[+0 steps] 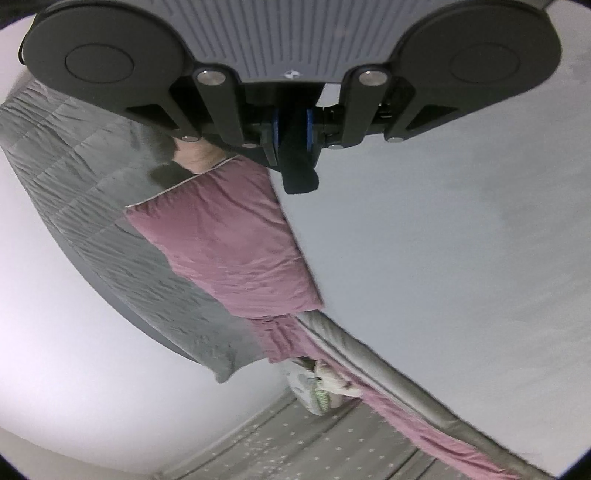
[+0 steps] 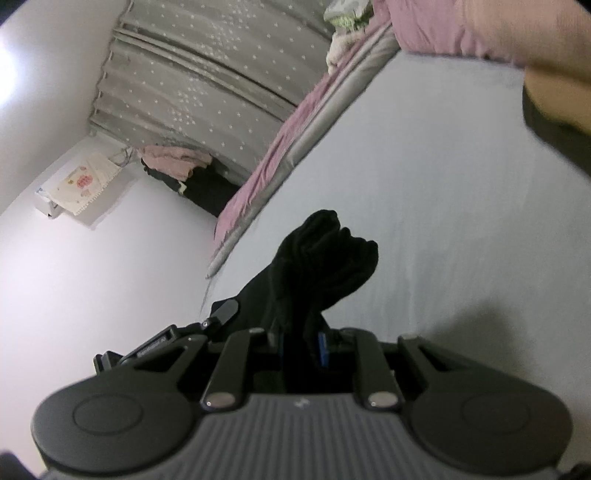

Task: Fold clothes
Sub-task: 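Carry the folded shirt with both grippers to the folded clothes stack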

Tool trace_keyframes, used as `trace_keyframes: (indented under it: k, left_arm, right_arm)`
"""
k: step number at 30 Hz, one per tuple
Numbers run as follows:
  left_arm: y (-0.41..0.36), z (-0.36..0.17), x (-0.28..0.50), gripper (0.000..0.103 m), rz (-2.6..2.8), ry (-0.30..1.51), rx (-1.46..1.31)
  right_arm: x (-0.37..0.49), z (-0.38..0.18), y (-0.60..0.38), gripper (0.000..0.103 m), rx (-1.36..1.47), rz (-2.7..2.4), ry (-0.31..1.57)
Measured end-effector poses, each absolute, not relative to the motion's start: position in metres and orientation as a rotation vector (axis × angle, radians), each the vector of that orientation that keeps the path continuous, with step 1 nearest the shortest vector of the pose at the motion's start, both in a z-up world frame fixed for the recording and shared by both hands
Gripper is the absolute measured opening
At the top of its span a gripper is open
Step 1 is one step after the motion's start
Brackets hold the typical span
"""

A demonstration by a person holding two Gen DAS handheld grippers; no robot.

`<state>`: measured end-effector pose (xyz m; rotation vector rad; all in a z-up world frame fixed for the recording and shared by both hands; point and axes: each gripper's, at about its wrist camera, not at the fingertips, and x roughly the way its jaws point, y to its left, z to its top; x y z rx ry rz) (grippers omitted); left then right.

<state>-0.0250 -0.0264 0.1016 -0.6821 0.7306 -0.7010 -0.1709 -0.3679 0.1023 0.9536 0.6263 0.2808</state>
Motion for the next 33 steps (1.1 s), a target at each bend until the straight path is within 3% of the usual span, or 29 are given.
trace_keyframes:
  k: [19,33]
  left_arm:
    - [-0.196,0.22,-0.037,0.012,-0.939,0.642,-0.618]
    - [-0.316,0.237,-0.047,0.012,-1.042,0.683,-0.606]
  right_arm:
    - [-0.239,0.238,-0.521,0.015,0.899,0.158,0.406]
    - [-0.29,0.273,-0.636,0.015,0.9,0.027,0.323]
